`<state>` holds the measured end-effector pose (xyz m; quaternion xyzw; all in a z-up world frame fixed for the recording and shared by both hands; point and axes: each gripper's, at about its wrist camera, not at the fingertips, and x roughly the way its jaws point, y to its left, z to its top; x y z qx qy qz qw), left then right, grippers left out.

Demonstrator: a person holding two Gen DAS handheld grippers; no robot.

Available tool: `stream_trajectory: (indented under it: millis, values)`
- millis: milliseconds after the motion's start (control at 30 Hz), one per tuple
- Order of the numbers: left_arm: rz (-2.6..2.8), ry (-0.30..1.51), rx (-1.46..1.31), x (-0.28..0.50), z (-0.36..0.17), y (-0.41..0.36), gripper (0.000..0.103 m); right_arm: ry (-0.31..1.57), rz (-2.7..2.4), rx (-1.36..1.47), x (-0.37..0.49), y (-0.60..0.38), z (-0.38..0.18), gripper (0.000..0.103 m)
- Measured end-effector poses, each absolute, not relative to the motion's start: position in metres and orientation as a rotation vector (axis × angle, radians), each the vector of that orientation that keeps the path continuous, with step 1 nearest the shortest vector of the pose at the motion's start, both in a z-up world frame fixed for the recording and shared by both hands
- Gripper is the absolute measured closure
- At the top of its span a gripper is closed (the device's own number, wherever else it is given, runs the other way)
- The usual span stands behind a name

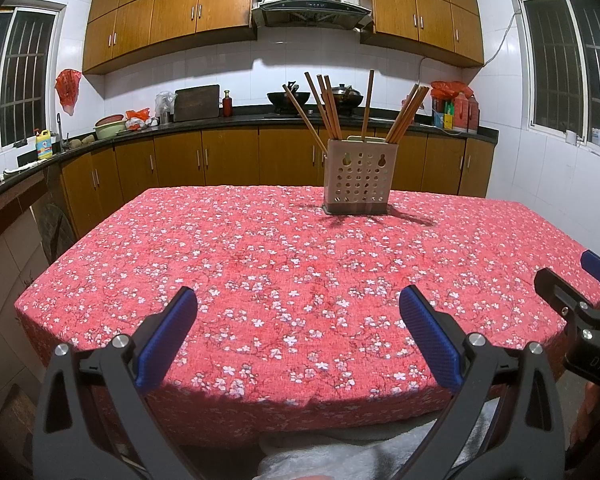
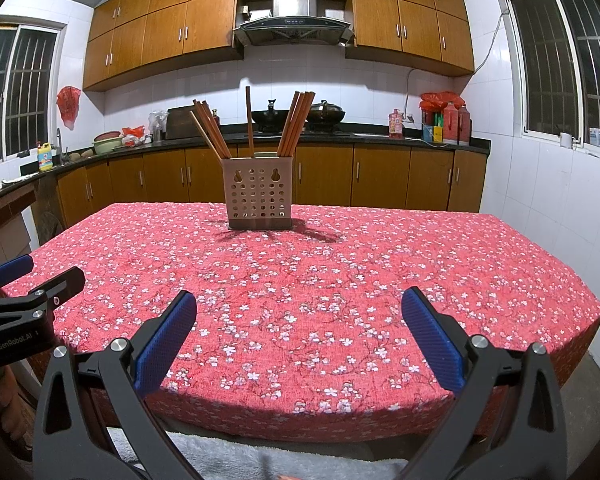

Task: Organize utensils

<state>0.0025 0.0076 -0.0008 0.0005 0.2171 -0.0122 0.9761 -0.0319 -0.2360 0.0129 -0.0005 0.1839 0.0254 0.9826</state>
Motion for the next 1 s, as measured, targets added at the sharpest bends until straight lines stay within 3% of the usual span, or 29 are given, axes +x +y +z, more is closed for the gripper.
stream_trajectory:
  millis: [1000]
  values:
    - [-0.02,0.444,0.003,0.0023,-0.0056,0.0078,0.004,0.371,0.05,0.002,-0.0316,-0.2364,0.0136,0.002]
